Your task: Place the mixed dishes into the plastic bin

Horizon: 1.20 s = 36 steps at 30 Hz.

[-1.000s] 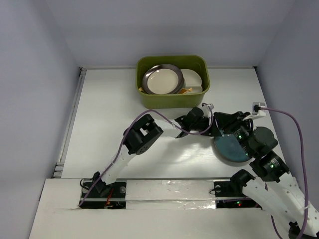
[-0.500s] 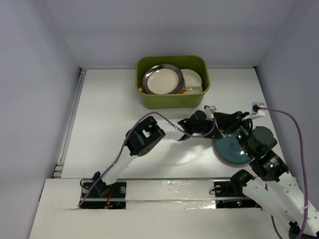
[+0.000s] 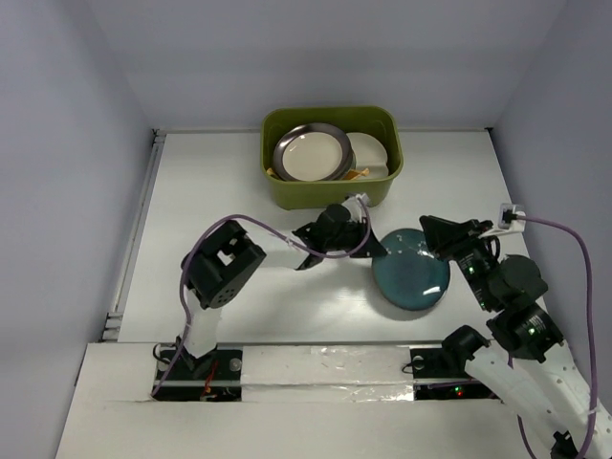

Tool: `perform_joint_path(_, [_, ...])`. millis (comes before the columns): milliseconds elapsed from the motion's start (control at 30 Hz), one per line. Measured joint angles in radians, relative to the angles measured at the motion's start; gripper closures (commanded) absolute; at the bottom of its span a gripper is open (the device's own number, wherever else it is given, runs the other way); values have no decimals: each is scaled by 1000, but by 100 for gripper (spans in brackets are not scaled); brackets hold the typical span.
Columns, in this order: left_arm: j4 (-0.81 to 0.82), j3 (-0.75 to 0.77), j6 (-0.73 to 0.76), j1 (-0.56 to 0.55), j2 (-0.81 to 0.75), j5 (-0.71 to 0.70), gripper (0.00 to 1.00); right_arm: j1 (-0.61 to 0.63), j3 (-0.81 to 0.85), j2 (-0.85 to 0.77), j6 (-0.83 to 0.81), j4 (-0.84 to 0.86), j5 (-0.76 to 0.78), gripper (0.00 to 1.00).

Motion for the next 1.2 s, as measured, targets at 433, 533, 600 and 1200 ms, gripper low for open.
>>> perform_joint_path(433, [-98,26,63,179,-247,-19,100,0,-3,-33,8,-2,31,67])
perform_joint_path(533, [-134,79,75,221,-261,-11,100,0,-5,-35,8,-2,31,67])
perform_joint_path(600, [-159,122,81,258,-261,-5,100,0,-6,-35,8,-2,30,67])
perform_joint_path(1200, [-226,471,20,609,-40,-26,100,0,-20,24,8,2,-12,67])
